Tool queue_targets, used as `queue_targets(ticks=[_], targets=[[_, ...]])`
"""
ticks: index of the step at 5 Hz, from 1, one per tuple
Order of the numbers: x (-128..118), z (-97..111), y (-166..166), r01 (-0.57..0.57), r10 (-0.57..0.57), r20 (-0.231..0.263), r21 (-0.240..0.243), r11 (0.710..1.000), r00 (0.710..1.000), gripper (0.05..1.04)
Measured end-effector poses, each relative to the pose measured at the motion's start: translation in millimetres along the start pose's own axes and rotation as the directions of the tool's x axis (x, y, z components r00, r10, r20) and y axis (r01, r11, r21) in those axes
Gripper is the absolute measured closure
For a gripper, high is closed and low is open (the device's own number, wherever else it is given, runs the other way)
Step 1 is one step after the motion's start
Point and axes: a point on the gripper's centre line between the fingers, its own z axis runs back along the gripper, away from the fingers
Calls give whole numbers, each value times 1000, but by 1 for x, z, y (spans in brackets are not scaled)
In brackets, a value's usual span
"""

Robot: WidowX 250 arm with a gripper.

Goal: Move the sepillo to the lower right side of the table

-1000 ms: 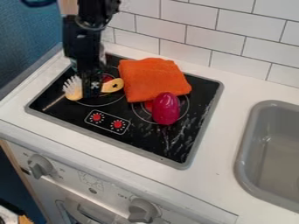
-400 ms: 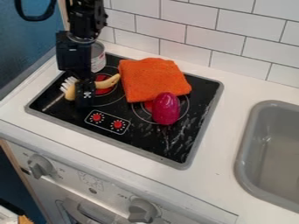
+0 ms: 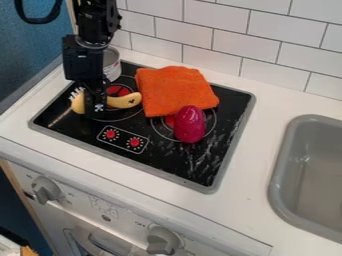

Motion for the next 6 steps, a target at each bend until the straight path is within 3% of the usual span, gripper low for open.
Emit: queue_targets(ticks=[1, 2, 4, 5, 6], targets=[[1, 1, 1, 2, -2, 6, 1, 1000, 1000, 562], [5, 21, 0, -15, 16, 27, -49, 999, 1000, 562], [11, 81, -1, -42, 40, -11, -211, 977, 999, 562], [-9, 107, 16, 93, -123, -108, -248, 964, 987, 562], [-44, 121, 54, 297, -342, -118, -290, 910, 932, 562]])
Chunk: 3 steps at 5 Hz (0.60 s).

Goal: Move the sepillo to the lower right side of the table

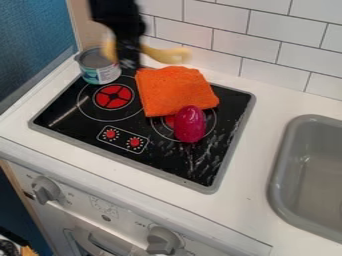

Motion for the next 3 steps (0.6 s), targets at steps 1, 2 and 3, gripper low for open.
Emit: queue_targets(ticks=[1, 2, 3], targets=[[-36, 9, 23, 235, -235, -12, -15, 972, 972, 562], [-73, 7, 46, 499, -498, -47, 3, 867, 866, 562], [-96, -5, 61, 690, -686, -94, 9, 724, 721, 562]])
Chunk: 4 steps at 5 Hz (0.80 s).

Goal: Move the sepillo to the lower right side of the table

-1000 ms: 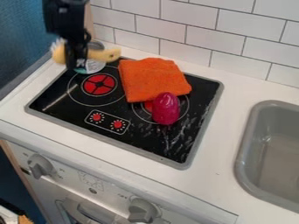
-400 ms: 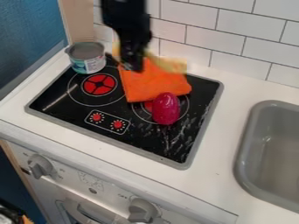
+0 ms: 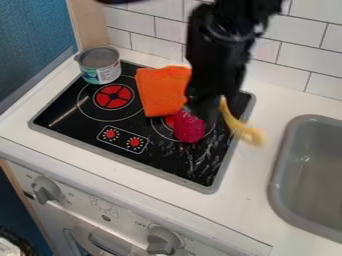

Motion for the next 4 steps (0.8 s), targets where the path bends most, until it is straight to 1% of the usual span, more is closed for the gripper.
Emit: queue_targets(ticks=[1, 2, 3, 4], targets=[[-23, -17, -3, 236, -236, -50, -10, 972, 970, 562], [-29, -36, -5, 358, -356, -75, 20, 933, 931, 562], [-32, -55, -12, 412, -405, -96, 64, 909, 909, 562], [-34, -64, -17, 423, -414, -110, 77, 903, 904, 562]])
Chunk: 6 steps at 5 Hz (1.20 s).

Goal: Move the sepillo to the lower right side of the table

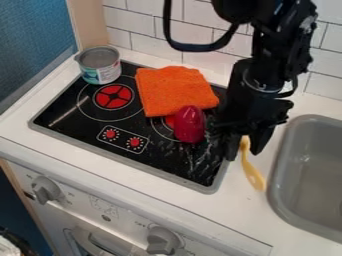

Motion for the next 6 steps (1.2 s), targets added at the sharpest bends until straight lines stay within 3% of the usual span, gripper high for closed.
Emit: queue_targets(ticks=[2, 3, 4, 5, 6], targets=[[6, -8, -6, -18, 17, 20, 27, 999, 1000, 562], [6, -9, -10, -25, 25, 8, 37, 999, 1000, 491], [8, -9, -10, -42, 41, 18, 39, 998, 999, 194], [7, -9, -9, -53, 52, 18, 42, 998, 998, 72], [10, -9, -9, -61, 60, 34, 43, 997, 998, 76]])
